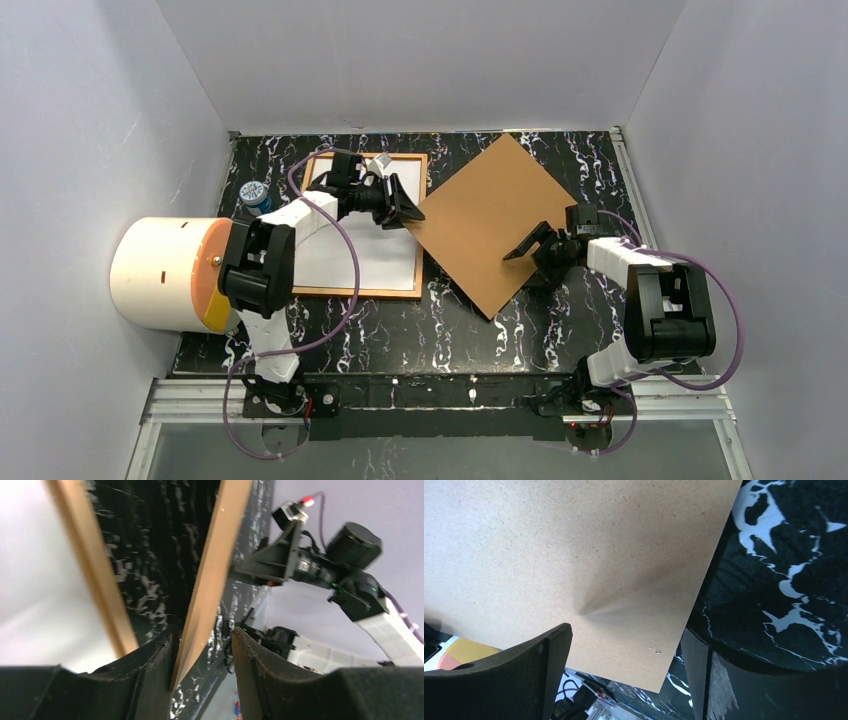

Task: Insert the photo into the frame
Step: Turn over the photo frame item at the center of the board.

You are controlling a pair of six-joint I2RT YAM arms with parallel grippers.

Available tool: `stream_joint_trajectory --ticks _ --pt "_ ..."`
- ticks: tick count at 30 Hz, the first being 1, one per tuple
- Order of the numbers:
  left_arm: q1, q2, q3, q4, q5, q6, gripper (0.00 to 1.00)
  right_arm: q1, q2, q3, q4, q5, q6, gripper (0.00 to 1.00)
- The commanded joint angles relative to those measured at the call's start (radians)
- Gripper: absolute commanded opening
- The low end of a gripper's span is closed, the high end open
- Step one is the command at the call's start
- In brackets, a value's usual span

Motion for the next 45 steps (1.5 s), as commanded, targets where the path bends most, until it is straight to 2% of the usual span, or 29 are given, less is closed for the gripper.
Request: stream_joint_trajectory --ticks 1,5,8,15,18,26,31,33,38,45 --pt "-0.047 -0.056 -0.035 0.169 0.168 -0.121 0.41 0.018 0.075 -0.057 -0.035 0.034 -0.040 0.89" --pt "-0.057 -0.078 -0.070 0.278 0.176 -0.187 0.40 0.018 0.082 -0.054 -0.034 0.032 -0.043 0.89" --pt "-0.057 -0.102 -0.075 0.282 0.157 -0.177 0.36 0.018 0.082 -0.052 -0.034 0.031 -0.045 0.89" --pt "-0.057 -0.134 -0.046 0.182 0.079 -0.074 0.11 0.017 0.063 -0.033 -0.062 0.046 -0.051 0.89" --pt "-0.057 -0.153 -0.041 0.187 0.038 -0.068 0.01 0.018 0.043 -0.002 -0.097 0.067 -0.062 0.89" --pt "-0.057 -0.217 0.070 0.117 -0.106 0.029 0.00 0.017 -0.118 0.135 -0.277 0.164 -0.108 0.97" --pt "-0.073 -0.256 0.163 0.117 -0.155 0.094 0.00 0.015 -0.255 0.216 -0.379 0.208 -0.091 0.97" --pt "-0.098 -0.285 0.187 0.125 -0.172 0.164 0.00 0.017 -0.291 0.261 -0.409 0.214 -0.087 0.97" --pt "-0.170 -0.327 0.255 0.104 -0.247 0.301 0.00 0.016 -0.306 0.464 -0.471 0.204 -0.099 0.99" --pt "-0.304 -0.357 0.283 0.068 -0.406 0.528 0.00 0.017 -0.252 0.723 -0.487 0.087 -0.058 0.99"
